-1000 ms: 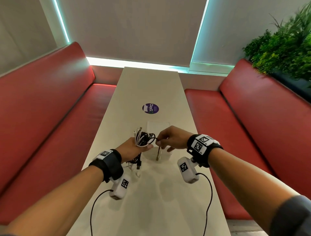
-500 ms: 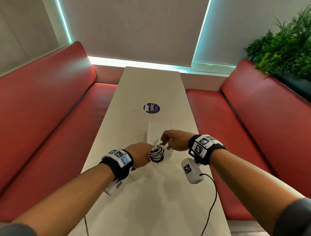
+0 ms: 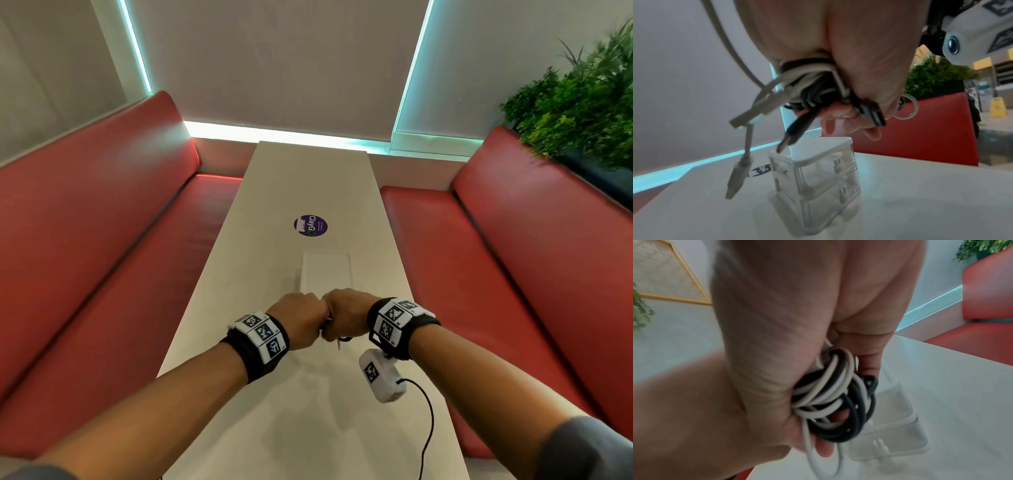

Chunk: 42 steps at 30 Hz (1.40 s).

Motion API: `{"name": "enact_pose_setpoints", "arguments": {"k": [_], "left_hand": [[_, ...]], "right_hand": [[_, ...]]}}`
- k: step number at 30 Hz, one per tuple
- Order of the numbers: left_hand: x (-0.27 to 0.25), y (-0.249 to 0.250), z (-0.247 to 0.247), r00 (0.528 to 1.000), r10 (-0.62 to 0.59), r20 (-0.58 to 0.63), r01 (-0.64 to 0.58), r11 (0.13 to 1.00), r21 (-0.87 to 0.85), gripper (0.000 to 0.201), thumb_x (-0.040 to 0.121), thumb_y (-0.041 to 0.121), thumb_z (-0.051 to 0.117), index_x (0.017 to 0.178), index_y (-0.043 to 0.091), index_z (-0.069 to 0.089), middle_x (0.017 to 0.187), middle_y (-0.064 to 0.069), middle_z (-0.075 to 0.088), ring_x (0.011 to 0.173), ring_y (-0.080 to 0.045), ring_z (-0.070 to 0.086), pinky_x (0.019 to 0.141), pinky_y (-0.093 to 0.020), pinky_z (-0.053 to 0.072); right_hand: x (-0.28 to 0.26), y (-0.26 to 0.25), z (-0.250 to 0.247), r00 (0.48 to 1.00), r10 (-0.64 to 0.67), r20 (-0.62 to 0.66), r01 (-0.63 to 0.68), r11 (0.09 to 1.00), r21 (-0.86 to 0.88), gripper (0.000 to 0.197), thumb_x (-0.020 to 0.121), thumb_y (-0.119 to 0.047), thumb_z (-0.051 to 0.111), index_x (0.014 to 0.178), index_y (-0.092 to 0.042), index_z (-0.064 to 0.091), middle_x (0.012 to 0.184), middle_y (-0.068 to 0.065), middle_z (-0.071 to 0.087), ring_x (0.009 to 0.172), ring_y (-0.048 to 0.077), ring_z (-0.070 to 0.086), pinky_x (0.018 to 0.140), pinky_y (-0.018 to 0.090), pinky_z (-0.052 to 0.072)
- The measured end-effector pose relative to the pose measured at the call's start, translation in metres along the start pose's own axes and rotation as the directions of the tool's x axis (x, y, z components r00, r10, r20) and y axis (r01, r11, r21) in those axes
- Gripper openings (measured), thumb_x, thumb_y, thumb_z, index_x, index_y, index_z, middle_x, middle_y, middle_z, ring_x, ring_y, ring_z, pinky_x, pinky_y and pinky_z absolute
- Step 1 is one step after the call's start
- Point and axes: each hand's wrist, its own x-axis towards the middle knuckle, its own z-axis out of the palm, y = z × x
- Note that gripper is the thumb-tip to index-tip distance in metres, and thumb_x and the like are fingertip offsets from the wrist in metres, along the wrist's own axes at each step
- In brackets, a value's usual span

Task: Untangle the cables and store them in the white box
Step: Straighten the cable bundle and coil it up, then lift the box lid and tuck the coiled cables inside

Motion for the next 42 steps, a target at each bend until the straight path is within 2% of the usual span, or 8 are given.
{"name": "enact_pose_setpoints", "arguments": {"k": [4,7,13,18,23,29,35,42], "left_hand": [[0.006,-0.006,-0.003,0.996,-0.086,-0.035,0.087,0.996,0.009,0.018,0.091,0.017,0.056,0.105,0.013,0.067,0.096,-0.008,0.068,0.082,-0.029,0.067,0.063,-0.032,0.043],[0.007,-0.014,-0.007,0.989,-0.145,-0.032,0.146,0.988,0.055,0.013,0.091,0.028,0.056,0.096,0.018,0.063,0.095,-0.006,0.066,0.085,-0.030,0.065,0.079,-0.038,0.044],[0.012,-0.013,0.004,0.998,-0.048,0.051,0.047,0.999,0.004,0.019,0.097,0.022,0.053,0.109,0.015,0.064,0.101,-0.012,0.067,0.085,-0.032,0.066,0.064,-0.033,0.042],[0.016,-0.008,0.001,0.997,-0.058,0.050,0.049,0.987,0.154,0.025,0.092,0.041,0.061,0.102,0.017,0.065,0.096,-0.006,0.068,0.084,-0.028,0.067,0.064,-0.032,0.042],[0.019,0.001,-0.001,0.994,-0.101,0.032,0.091,0.971,0.220,0.015,0.090,0.024,0.059,0.097,0.014,0.067,0.092,-0.006,0.070,0.082,-0.027,0.068,0.064,-0.033,0.046],[0.019,-0.003,0.005,0.997,-0.078,0.026,0.072,0.979,0.193,0.015,0.091,0.026,0.055,0.090,0.016,0.066,0.090,-0.005,0.070,0.078,-0.026,0.067,0.062,-0.032,0.044],[0.016,-0.004,0.027,0.998,-0.051,0.045,0.047,0.994,0.100,0.019,0.092,0.020,0.049,0.103,0.017,0.065,0.094,-0.005,0.069,0.082,-0.026,0.066,0.065,-0.032,0.044],[0.018,0.006,0.046,0.998,-0.045,0.047,0.045,0.999,-0.012,0.017,0.087,0.017,0.050,0.093,0.018,0.066,0.092,-0.002,0.070,0.084,-0.028,0.068,0.070,-0.034,0.050]], "right_hand": [[0.002,-0.002,-0.007,1.000,0.025,0.019,-0.025,1.000,-0.005,0.014,0.081,-0.023,0.073,0.092,-0.015,0.071,0.083,0.006,0.074,0.076,0.024,0.071,0.073,0.034,0.060],[0.002,0.002,-0.004,1.000,0.015,0.023,-0.015,1.000,0.001,0.005,0.083,-0.020,0.069,0.087,-0.018,0.071,0.084,0.005,0.074,0.075,0.022,0.071,0.073,0.034,0.059],[0.004,0.015,0.016,0.998,-0.055,-0.031,0.056,0.998,0.041,0.008,0.087,-0.019,0.066,0.094,-0.017,0.068,0.084,0.001,0.073,0.079,0.022,0.071,0.077,0.037,0.060],[0.002,0.019,0.027,0.997,-0.074,-0.026,0.078,0.979,0.187,0.014,0.095,-0.024,0.059,0.096,-0.015,0.069,0.082,0.001,0.074,0.069,0.015,0.069,0.067,0.028,0.057],[0.010,0.017,0.028,0.996,-0.002,-0.092,0.012,0.994,0.105,0.026,0.091,-0.037,0.067,0.105,-0.016,0.070,0.094,0.006,0.073,0.079,0.022,0.067,0.074,0.033,0.055],[0.015,0.011,0.034,0.986,0.074,-0.148,-0.067,0.996,0.051,0.027,0.085,-0.043,0.067,0.092,-0.017,0.068,0.086,0.004,0.069,0.077,0.023,0.067,0.073,0.036,0.059],[0.007,0.014,0.048,0.977,-0.015,-0.214,-0.008,0.994,-0.105,0.018,0.092,-0.034,0.054,0.084,-0.019,0.060,0.087,0.005,0.060,0.074,0.025,0.061,0.069,0.034,0.054],[0.004,0.023,0.061,0.971,-0.107,-0.213,0.067,0.980,-0.186,0.026,0.091,-0.034,0.051,0.084,-0.012,0.064,0.082,0.007,0.065,0.068,0.025,0.056,0.062,0.033,0.049]]}}
